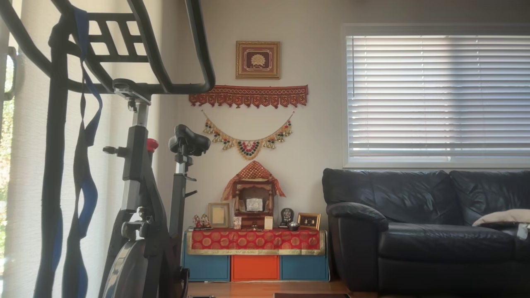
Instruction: Sort medicines into box.
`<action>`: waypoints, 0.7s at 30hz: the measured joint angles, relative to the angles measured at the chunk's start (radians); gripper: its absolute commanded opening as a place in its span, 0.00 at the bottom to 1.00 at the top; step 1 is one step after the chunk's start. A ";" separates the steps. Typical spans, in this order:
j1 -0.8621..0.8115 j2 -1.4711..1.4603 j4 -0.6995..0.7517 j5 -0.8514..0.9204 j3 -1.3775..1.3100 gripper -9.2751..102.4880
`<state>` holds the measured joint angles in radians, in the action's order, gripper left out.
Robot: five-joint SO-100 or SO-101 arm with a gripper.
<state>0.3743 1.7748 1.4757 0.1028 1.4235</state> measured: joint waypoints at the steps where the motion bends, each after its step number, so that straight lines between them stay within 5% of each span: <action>1: -0.008 0.000 0.000 0.002 0.000 0.09; 21: -0.206 -0.249 -0.066 -0.005 -0.198 0.10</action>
<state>0.1687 1.5263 1.4097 0.0982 1.2257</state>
